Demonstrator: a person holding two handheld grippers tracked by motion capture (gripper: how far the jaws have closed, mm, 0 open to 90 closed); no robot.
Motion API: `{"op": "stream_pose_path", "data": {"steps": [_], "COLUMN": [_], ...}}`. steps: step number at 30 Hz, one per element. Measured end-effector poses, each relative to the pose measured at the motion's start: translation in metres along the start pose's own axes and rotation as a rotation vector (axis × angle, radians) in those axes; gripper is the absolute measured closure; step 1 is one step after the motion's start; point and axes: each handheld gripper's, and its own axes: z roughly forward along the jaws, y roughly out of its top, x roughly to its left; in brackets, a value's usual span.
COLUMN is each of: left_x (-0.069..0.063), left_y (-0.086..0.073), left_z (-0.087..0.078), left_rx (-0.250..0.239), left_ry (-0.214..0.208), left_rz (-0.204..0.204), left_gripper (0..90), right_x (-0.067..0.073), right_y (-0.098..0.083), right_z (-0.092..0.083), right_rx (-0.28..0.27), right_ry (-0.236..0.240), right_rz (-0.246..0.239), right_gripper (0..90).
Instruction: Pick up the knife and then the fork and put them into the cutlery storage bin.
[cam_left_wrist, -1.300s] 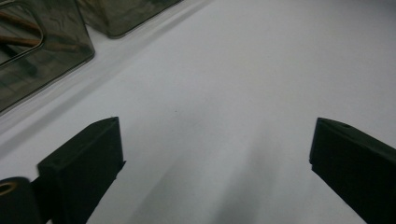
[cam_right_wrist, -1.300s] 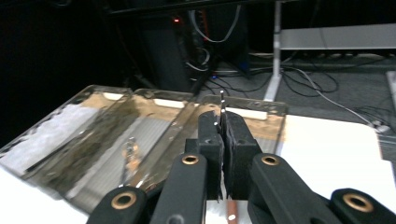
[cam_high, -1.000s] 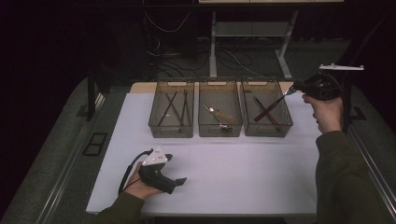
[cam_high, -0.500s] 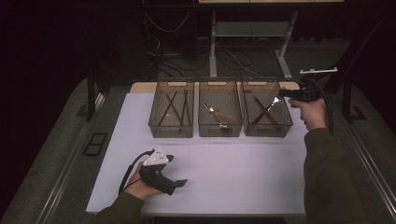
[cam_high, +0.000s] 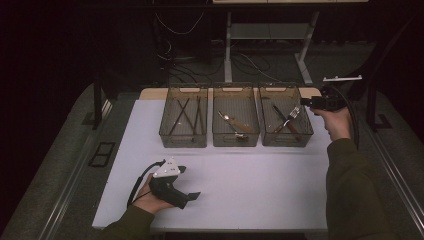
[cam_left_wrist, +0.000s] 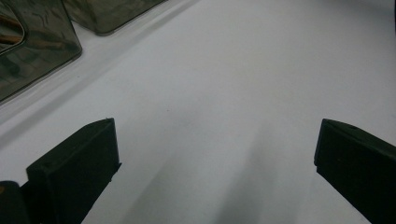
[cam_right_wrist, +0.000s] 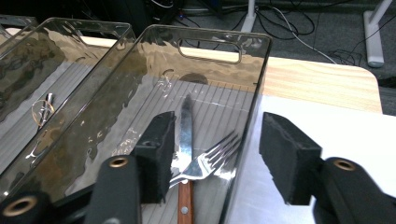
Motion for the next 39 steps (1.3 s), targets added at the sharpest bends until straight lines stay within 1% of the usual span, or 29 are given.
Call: {"op": "stream_pose_path", "data": {"steps": [4, 8, 11, 13, 15, 18, 19, 20, 23, 25, 27, 30, 32, 34, 39], "left_x": [0.0, 0.0, 0.0, 0.0, 0.0, 0.0, 0.0, 0.001, 0.001, 0.001, 0.001, 0.001, 0.001, 0.001, 0.002], "left_y": [0.0, 0.0, 0.0, 0.0, -0.001, -0.001, -0.001, -0.001, -0.001, -0.001, -0.001, -0.001, -0.001, -0.001, -0.002], "left_z": [-0.001, 0.0, 0.0, 0.0, -0.001, -0.002, -0.002, -0.002, -0.001, -0.001, -0.001, -0.001, -0.001, -0.002, -0.004], "left_rx": [0.002, 0.009, 0.022, 0.022, 0.021, 0.023, 0.015, 0.017, 0.022, 0.025, 0.025, 0.025, 0.022, 0.02, 0.014], "left_ry": [0.003, 0.003, 0.009, 0.009, 0.013, 0.015, 0.016, 0.016, 0.011, 0.01, 0.01, 0.013, 0.014, 0.013, 0.019], "left_rz": [0.004, 0.0, 0.002, 0.0, 0.001, -0.001, -0.009, -0.008, -0.01, -0.009, -0.01, -0.011, -0.011, -0.013, -0.012], "left_gripper": [0.0, 0.0, 0.0, 0.0, 0.0, 0.0, 0.0, 0.0, 0.0, 0.0, 0.0, 0.0, 0.0, 0.0, 0.0], "right_x": [0.0, 0.005, 0.012, 0.018, 0.024, 0.033, 0.036, 0.038, 0.046, 0.051, 0.056, 0.063, 0.068, 0.072, 0.082], "right_y": [-0.003, -0.007, -0.01, -0.014, -0.018, -0.025, -0.028, -0.031, -0.041, -0.047, -0.054, -0.065, -0.071, -0.077, -0.093], "right_z": [-0.006, -0.014, -0.022, -0.029, -0.034, -0.041, -0.043, -0.045, -0.049, -0.051, -0.053, -0.056, -0.057, -0.058, -0.061], "right_rx": [-0.027, -0.059, -0.081, -0.092, -0.108, -0.114, -0.115, -0.118, -0.115, -0.106, -0.108, -0.113, -0.109, -0.109, -0.122], "right_ry": [0.025, 0.049, 0.067, 0.082, 0.094, 0.126, 0.131, 0.139, 0.168, 0.175, 0.176, 0.186, 0.195, 0.206, 0.225], "right_rz": [0.002, -0.015, -0.039, -0.052, -0.08, -0.095, -0.105, -0.112, -0.117, -0.128, -0.153, -0.158, -0.165, -0.176, -0.184], "right_gripper": [40.0, 35.5, 31.3, 29.6, 27.6, 25.0, 23.4, 22.9, 20.6, 19.8, 19.4, 18.7, 16.1, 16.0, 16.0]}}
